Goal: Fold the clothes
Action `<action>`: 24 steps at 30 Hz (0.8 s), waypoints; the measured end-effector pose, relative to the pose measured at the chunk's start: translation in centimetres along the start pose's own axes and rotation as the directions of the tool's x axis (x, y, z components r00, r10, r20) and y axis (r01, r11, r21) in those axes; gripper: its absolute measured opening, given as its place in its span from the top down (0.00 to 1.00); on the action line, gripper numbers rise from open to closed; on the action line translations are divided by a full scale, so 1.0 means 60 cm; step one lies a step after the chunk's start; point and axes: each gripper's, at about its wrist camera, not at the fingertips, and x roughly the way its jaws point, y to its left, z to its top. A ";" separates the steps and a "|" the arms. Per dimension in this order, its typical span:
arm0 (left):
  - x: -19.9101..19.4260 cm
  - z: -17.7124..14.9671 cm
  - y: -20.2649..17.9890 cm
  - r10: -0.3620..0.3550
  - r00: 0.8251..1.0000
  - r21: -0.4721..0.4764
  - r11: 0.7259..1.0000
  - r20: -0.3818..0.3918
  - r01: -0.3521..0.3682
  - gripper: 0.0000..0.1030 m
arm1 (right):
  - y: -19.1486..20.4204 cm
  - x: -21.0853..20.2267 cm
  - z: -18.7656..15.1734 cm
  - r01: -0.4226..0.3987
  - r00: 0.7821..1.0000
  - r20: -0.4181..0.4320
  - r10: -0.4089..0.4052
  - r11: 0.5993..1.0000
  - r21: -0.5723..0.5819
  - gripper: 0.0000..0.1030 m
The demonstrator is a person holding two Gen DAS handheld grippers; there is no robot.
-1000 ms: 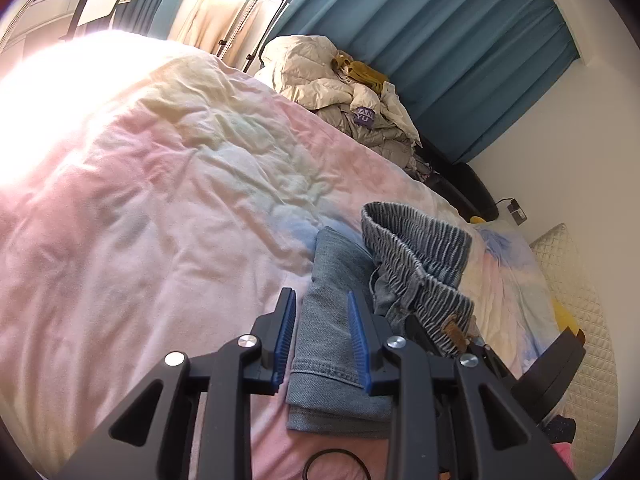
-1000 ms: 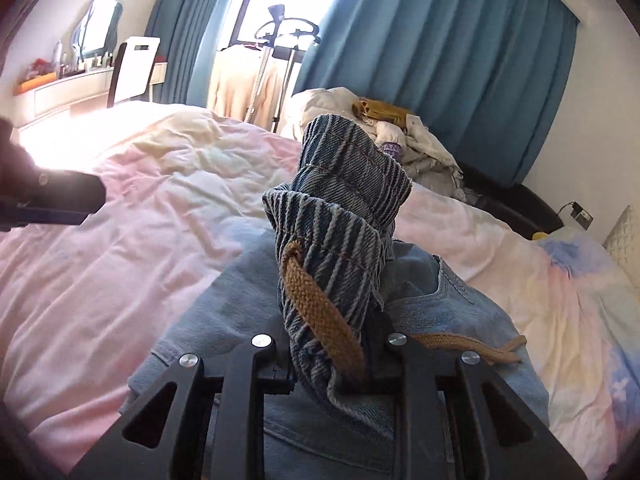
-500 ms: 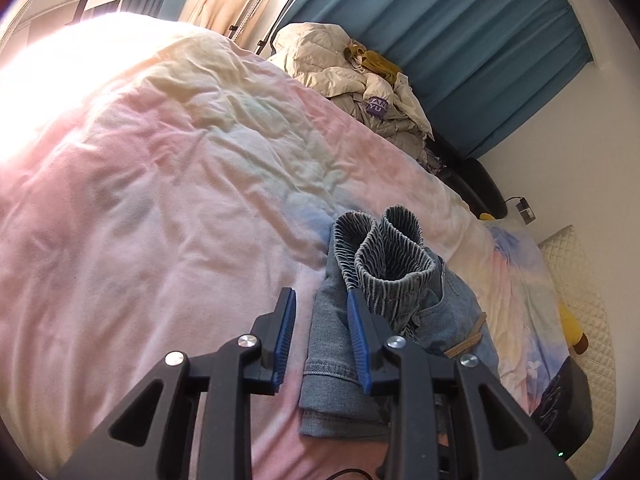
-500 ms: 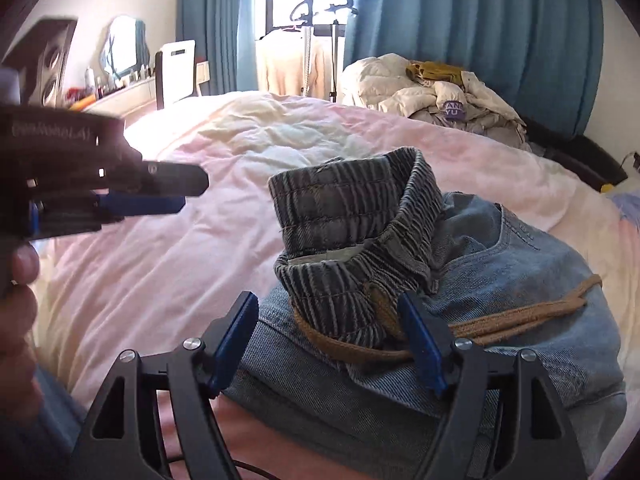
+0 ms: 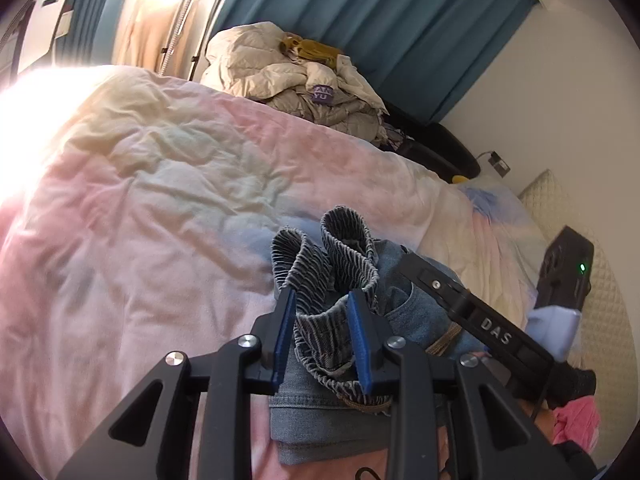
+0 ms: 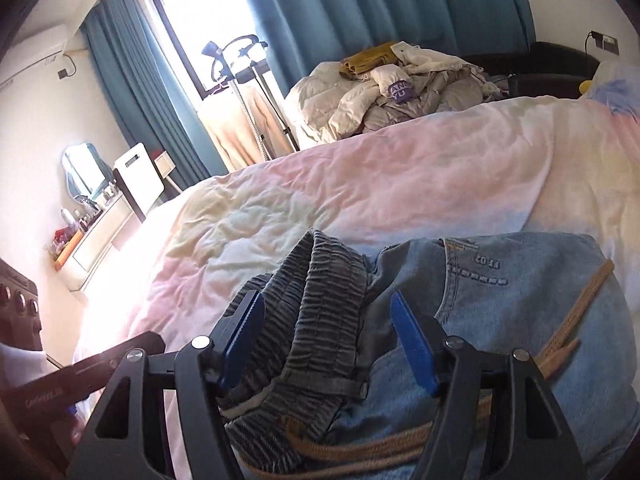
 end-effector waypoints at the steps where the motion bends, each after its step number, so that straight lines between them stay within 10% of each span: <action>1: 0.005 0.005 -0.006 -0.005 1.000 0.034 0.999 -0.008 0.005 0.73 | -0.004 0.015 0.008 -0.006 1.000 -0.019 0.006 1.000 0.009 0.35; 14: 0.082 0.005 -0.014 -0.045 0.997 0.200 0.978 -0.060 0.056 0.73 | -0.016 0.131 0.038 -0.035 0.988 -0.151 0.033 0.999 -0.011 0.58; 24: 0.077 0.007 -0.009 -0.010 1.000 0.211 0.977 -0.014 0.013 0.73 | -0.003 0.075 0.039 0.025 0.999 -0.026 -0.026 0.998 -0.053 0.89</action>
